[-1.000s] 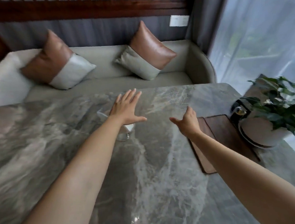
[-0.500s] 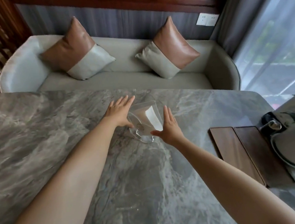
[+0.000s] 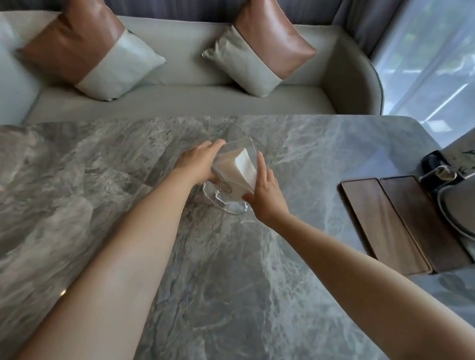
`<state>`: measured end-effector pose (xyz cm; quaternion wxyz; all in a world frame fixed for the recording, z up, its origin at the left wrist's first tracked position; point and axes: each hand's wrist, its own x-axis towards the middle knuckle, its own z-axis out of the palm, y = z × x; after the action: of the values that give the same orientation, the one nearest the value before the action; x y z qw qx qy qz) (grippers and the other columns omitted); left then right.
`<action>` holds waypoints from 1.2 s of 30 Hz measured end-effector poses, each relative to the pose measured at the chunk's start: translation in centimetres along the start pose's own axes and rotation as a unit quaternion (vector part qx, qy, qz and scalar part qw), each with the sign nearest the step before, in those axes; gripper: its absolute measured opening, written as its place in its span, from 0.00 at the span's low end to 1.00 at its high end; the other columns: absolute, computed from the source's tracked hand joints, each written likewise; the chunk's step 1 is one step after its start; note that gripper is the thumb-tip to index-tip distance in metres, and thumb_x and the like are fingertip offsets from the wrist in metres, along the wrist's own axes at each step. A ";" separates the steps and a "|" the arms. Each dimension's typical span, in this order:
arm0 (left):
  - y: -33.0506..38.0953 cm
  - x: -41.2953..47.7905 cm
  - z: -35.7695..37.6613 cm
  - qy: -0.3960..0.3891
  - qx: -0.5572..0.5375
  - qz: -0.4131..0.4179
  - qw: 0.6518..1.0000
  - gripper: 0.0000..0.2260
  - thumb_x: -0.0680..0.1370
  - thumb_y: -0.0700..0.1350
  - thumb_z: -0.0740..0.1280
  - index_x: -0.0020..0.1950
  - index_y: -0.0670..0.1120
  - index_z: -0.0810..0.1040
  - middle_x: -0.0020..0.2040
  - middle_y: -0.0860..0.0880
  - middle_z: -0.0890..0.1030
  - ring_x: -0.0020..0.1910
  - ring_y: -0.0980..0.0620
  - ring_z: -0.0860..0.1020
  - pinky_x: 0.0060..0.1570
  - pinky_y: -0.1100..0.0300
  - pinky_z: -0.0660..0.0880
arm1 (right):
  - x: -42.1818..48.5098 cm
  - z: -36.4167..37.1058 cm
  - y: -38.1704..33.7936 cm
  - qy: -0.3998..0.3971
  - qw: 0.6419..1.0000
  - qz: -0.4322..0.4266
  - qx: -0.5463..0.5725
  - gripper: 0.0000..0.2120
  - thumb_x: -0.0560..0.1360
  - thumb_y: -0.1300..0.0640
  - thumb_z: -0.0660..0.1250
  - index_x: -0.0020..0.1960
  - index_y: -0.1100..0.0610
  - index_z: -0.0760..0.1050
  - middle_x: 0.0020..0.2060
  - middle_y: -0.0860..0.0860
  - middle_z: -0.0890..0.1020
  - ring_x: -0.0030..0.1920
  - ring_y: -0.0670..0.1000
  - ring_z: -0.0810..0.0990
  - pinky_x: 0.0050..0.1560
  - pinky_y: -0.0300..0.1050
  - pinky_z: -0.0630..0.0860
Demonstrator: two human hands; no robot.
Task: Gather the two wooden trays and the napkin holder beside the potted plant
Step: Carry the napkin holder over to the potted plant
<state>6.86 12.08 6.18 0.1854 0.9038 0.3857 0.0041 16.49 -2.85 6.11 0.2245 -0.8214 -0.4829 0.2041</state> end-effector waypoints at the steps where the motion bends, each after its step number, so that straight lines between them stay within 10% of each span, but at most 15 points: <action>1: 0.1 -0.3 -0.2 0.002 0.007 0.001 1.000 0.39 0.63 0.46 0.78 0.69 0.50 0.63 0.63 0.44 0.73 0.58 0.40 0.75 0.51 0.49 0.73 | -0.1 -0.1 0.0 -0.004 1.000 -0.003 -0.002 0.44 0.73 0.61 0.66 0.75 0.55 0.37 0.70 0.58 0.61 0.68 0.58 0.63 0.66 0.53 0.65; 17: 10.4 -6.4 -3.5 0.029 0.017 0.058 0.998 0.35 0.62 0.50 0.78 0.64 0.47 0.66 0.60 0.43 0.76 0.56 0.41 0.77 0.48 0.53 0.72 | -7.8 -8.7 3.8 0.047 0.998 -0.039 -0.006 0.44 0.71 0.59 0.68 0.75 0.52 0.41 0.69 0.58 0.65 0.67 0.58 0.66 0.64 0.52 0.67; 36: 40.8 -10.7 6.7 -0.042 0.012 0.275 0.960 0.32 0.63 0.54 0.77 0.61 0.47 0.69 0.59 0.45 0.77 0.57 0.43 0.77 0.50 0.55 0.73 | -28.3 -23.4 25.7 0.145 0.984 0.103 -0.013 0.44 0.69 0.57 0.71 0.75 0.49 0.45 0.67 0.57 0.68 0.66 0.55 0.68 0.65 0.47 0.65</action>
<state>28.71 -23.42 15.20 0.1821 0.9766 0.1139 0.0119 34.70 -43.04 14.03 0.2590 -0.8908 -0.3603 0.0982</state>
